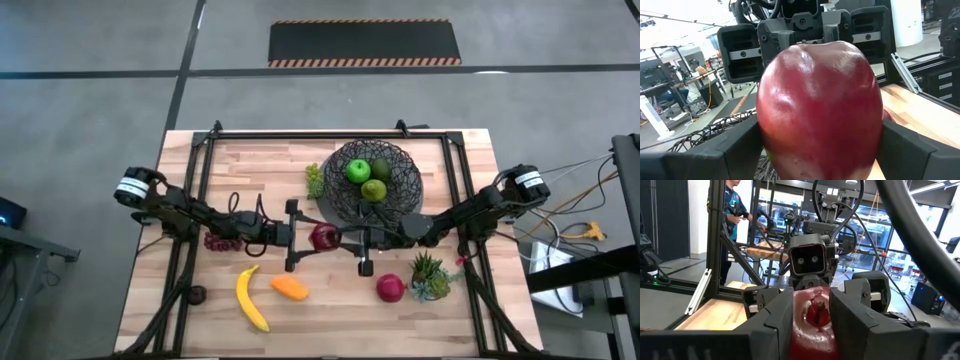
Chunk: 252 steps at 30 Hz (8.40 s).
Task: Build produce basket
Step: Put the red apple into the wire basket, then put the mango into the wire basket
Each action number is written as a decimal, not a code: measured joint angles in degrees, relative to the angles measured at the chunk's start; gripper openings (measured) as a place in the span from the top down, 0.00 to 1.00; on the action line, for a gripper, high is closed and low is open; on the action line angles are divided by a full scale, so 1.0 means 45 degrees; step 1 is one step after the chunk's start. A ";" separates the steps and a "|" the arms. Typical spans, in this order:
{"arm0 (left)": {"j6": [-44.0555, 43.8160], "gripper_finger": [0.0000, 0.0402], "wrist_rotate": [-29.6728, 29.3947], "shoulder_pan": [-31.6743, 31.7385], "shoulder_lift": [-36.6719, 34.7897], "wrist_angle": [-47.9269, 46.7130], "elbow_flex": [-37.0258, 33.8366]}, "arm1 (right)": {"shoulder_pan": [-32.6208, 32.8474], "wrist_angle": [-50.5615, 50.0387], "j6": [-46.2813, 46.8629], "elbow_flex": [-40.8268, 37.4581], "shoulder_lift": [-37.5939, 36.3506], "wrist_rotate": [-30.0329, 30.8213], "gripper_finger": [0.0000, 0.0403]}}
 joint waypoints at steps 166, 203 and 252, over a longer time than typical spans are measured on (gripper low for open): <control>0.0869 0.03 -0.0704 0.0097 -0.0767 -0.0850 -0.0024 | -0.1416 -2.0988 1.5539 -0.0533 -0.6516 1.0004 0.98; 0.0490 0.03 -0.3935 0.0177 -0.1402 -0.2374 -0.0019 | -0.1499 -2.0591 1.2029 0.0908 -0.6452 0.9907 0.76; -0.0758 0.03 -0.4369 0.0391 -0.2667 -0.4486 -0.0039 | -0.0455 -1.3392 0.2680 0.1207 -0.3591 0.3555 0.98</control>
